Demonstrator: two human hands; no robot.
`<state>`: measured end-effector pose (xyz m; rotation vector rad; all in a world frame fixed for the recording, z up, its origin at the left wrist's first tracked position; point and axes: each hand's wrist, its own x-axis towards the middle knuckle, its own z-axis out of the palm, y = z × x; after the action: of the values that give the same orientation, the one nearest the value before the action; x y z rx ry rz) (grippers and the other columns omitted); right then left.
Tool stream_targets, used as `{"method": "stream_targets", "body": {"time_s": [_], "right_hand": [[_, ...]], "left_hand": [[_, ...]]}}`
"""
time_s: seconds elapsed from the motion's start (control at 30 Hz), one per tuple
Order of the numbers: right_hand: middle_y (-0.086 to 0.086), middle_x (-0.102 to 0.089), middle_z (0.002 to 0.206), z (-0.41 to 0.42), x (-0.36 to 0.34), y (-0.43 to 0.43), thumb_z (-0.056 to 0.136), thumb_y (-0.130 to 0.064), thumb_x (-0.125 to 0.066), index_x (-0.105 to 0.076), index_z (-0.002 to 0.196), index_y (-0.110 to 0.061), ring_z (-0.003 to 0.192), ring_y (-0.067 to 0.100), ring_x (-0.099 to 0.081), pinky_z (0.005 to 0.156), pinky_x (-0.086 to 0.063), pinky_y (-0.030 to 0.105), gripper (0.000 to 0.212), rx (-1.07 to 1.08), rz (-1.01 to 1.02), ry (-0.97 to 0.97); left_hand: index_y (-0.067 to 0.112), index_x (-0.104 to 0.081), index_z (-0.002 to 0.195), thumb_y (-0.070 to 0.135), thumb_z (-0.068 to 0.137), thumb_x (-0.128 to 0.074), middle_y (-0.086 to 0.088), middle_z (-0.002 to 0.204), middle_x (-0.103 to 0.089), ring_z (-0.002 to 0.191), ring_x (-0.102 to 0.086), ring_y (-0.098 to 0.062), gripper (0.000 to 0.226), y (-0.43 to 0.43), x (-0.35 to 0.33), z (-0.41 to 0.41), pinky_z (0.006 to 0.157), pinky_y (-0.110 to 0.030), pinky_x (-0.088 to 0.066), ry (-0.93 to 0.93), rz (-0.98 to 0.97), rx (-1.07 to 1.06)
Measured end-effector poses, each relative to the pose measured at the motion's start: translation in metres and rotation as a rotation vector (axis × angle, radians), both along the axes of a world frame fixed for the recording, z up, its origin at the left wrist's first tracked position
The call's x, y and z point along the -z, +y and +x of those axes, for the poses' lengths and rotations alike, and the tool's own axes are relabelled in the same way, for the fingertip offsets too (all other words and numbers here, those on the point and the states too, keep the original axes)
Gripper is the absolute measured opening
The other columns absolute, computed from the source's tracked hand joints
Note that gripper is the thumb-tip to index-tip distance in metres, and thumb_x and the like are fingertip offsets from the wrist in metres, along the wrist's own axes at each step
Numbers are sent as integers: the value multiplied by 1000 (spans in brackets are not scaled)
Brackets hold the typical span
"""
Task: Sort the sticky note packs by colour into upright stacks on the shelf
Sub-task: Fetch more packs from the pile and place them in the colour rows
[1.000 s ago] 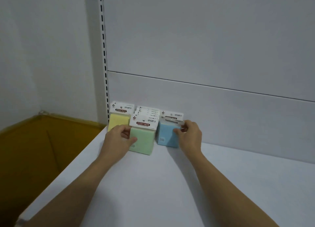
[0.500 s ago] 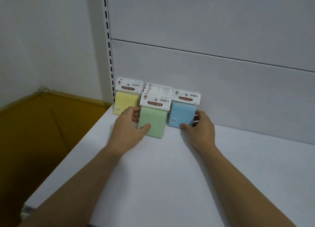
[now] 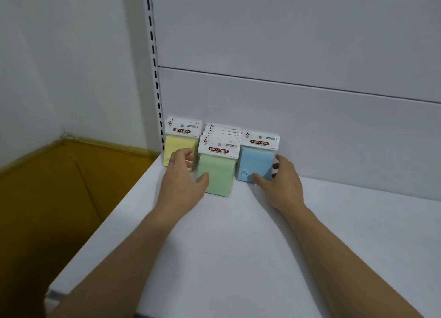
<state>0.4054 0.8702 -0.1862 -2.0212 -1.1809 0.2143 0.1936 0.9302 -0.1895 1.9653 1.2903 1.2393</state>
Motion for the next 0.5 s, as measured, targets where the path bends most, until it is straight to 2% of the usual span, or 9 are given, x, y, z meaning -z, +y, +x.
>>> {"method": "stream_targets", "body": {"time_s": [0.1, 0.2, 0.37, 0.5], "right_hand": [[3, -38, 142, 1, -22, -9, 77, -48, -72, -24, 147, -18, 124, 23, -48, 96, -44, 39, 90, 22, 14, -130], [1, -33, 150, 6, -47, -22, 82, -48, -67, -23, 149, -24, 133, 22, -39, 105, -37, 39, 85, 9, 33, -288], [0, -22, 158, 26, -81, -55, 84, -53, -61, -21, 150, -29, 144, 19, -23, 115, -23, 38, 82, -2, -44, -466], [0, -19, 159, 55, -104, -85, 83, -57, -60, -22, 150, -29, 146, 19, -17, 117, -18, 38, 82, 70, -53, -521]], "left_hand": [[18, -43, 126, 27, 77, -73, 1, 122, -48, 111, -46, -16, 58, -4, -14, 2, 90, -33, -44, 73, 134, -29], [18, -51, 120, 31, 77, -73, 1, 120, -51, 114, -44, -17, 50, -7, -32, 9, 95, -33, -41, 144, 296, 12], [20, -60, 107, 39, 77, -69, 6, 108, -57, 102, -48, -16, 36, -8, -69, 44, 87, -33, -43, 240, 420, 178], [23, -53, 123, 46, 80, -65, 5, 124, -53, 117, -43, -17, 51, -15, -95, 92, 99, -35, -36, 400, 431, 341]]}}
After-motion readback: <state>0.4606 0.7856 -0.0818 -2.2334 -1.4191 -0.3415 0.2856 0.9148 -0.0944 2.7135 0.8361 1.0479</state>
